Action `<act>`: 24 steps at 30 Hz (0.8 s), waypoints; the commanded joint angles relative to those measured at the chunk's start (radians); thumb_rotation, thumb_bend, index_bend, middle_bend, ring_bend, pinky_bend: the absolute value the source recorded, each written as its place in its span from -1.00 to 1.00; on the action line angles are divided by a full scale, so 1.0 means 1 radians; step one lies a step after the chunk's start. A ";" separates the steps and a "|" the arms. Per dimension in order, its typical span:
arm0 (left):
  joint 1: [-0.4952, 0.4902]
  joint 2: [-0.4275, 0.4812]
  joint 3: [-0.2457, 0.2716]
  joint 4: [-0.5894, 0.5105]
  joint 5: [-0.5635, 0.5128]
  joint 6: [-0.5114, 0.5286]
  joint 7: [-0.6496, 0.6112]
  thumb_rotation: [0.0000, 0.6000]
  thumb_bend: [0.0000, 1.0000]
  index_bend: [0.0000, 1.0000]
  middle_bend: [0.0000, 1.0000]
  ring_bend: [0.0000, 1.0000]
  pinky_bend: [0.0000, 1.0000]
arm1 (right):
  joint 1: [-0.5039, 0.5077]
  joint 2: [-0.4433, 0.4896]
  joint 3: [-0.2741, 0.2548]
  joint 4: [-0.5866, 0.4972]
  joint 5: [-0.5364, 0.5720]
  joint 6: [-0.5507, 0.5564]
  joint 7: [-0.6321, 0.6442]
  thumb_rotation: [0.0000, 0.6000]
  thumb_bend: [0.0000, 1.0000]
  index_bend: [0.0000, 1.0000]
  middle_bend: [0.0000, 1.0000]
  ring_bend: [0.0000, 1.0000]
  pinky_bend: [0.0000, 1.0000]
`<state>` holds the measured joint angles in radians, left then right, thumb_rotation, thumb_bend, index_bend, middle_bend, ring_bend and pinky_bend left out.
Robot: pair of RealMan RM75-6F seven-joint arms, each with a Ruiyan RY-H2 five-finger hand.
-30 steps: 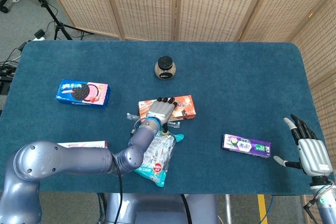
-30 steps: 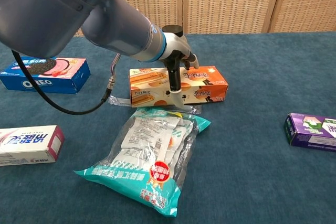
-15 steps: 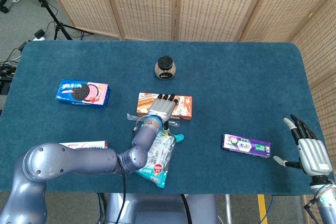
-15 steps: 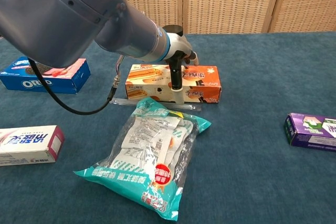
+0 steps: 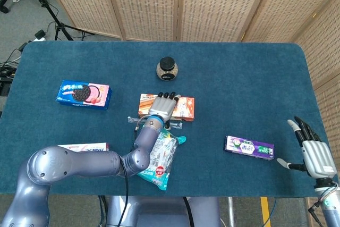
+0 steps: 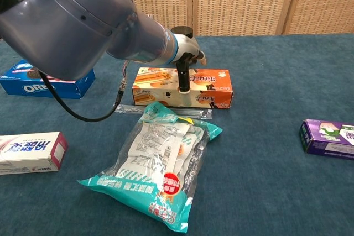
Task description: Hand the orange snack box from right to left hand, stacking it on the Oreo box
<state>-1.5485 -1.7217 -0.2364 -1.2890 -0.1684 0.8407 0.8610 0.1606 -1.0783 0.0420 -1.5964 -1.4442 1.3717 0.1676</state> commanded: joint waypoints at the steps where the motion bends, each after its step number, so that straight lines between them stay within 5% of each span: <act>1: 0.002 -0.030 -0.003 0.045 0.000 -0.010 0.014 1.00 -0.74 -0.94 -1.00 -1.00 -1.00 | -0.001 0.002 0.002 0.002 0.000 -0.002 0.006 1.00 -1.00 -1.00 -1.00 -1.00 -0.66; 16: 0.026 -0.104 -0.015 0.150 -0.013 -0.023 0.096 1.00 -0.67 -0.93 -1.00 -1.00 -1.00 | -0.003 0.004 0.006 0.003 -0.010 -0.013 0.023 1.00 -1.00 -1.00 -1.00 -1.00 -0.66; 24: 0.045 -0.144 -0.019 0.192 0.047 0.026 0.101 1.00 -0.34 -0.40 -0.93 -0.87 -0.89 | -0.006 0.005 0.007 0.000 -0.013 -0.012 0.024 1.00 -1.00 -1.00 -1.00 -1.00 -0.66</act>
<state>-1.5096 -1.8559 -0.2565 -1.1059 -0.1333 0.8560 0.9631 0.1544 -1.0731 0.0493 -1.5963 -1.4567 1.3596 0.1917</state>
